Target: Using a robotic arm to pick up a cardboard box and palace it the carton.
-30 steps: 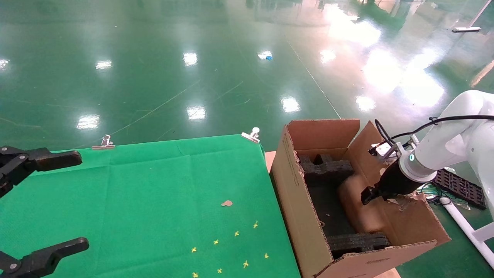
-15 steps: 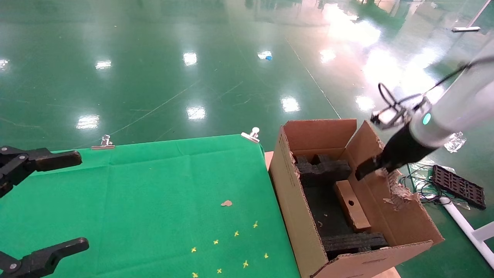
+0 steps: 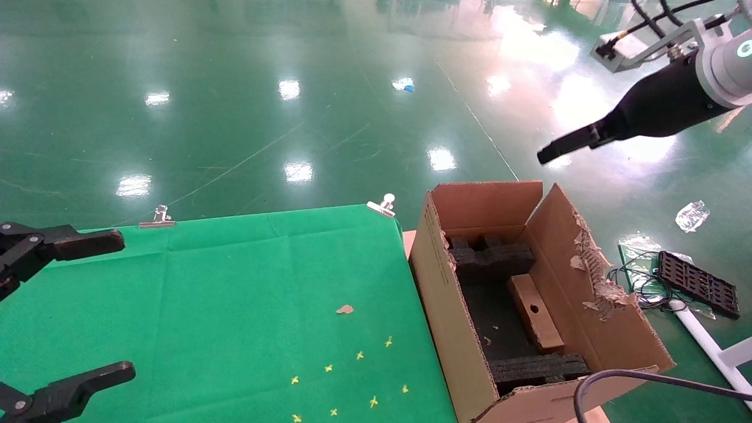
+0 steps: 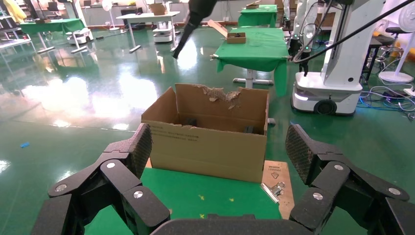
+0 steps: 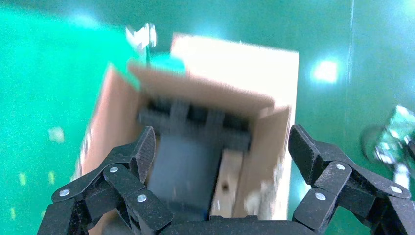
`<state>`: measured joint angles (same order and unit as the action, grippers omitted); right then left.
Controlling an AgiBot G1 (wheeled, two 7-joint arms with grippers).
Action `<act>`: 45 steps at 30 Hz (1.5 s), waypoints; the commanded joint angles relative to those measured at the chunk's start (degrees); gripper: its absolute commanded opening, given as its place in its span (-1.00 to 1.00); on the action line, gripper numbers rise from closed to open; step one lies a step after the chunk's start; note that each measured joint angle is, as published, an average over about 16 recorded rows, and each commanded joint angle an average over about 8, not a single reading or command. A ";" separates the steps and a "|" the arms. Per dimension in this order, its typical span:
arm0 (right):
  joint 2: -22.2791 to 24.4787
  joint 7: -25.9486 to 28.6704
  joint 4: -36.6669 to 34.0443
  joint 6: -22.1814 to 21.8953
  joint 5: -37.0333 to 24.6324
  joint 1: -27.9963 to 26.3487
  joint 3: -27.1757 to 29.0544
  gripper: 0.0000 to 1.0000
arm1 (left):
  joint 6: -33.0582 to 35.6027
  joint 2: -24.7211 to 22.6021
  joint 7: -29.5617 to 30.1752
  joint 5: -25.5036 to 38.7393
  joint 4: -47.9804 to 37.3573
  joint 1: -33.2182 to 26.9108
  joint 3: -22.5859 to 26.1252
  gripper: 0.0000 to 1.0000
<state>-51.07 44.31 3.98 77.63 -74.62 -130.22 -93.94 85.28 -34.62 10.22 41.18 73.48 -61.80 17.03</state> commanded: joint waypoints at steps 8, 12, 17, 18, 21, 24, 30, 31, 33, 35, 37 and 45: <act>2.45 -3.24 4.38 -1.59 3.55 3.28 6.30 1.00 | 0.00 0.01 -0.02 -0.01 -0.04 -0.01 0.03 1.00; 3.38 -5.32 8.85 -0.93 5.55 7.76 11.21 1.00 | 0.00 0.01 -0.03 -0.01 -0.05 -0.02 0.05 1.00; 4.54 -7.91 14.41 -0.10 8.05 13.35 17.32 1.00 | 0.00 0.01 -0.04 -0.02 -0.06 -0.03 0.06 1.00; 4.78 -8.44 15.56 0.07 8.56 14.49 18.57 1.00 | 0.00 0.01 -0.04 -0.02 -0.06 -0.03 0.06 1.00; 5.49 -10.03 18.97 0.57 10.09 17.91 22.32 1.00 | 0.00 0.01 -0.05 -0.03 -0.06 -0.03 0.07 1.00; 6.21 -11.62 22.41 1.08 11.63 21.35 26.10 1.00 | 0.00 0.02 -0.05 -0.04 -0.06 -0.03 0.08 1.00; 7.63 -14.80 29.24 2.09 14.69 28.21 33.60 1.00 | -0.01 0.02 -0.06 -0.05 -0.06 -0.04 0.10 1.00; 7.87 -15.33 30.37 2.26 15.19 29.34 34.85 1.00 | -0.01 0.03 -0.06 -0.05 -0.06 -0.04 0.10 1.00; 8.36 -16.43 32.74 2.61 16.25 31.72 37.45 1.00 | -0.01 0.03 -0.06 -0.05 -0.06 -0.04 0.11 1.00; 8.86 -17.53 35.11 2.96 17.31 34.09 40.05 1.00 | -0.01 0.03 -0.07 -0.06 -0.06 -0.04 0.11 1.00; 9.34 -18.61 37.44 3.30 18.36 36.42 42.61 1.00 | -0.02 0.03 -0.07 -0.06 -0.06 -0.04 0.12 1.00; 11.30 -22.97 46.82 4.69 22.56 45.82 52.90 1.00 | -0.03 0.04 -0.08 -0.08 -0.06 -0.05 0.14 1.00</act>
<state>-39.78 21.35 50.78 82.32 -52.07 -84.42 -41.06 85.25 -34.58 10.14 41.10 73.42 -61.84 17.17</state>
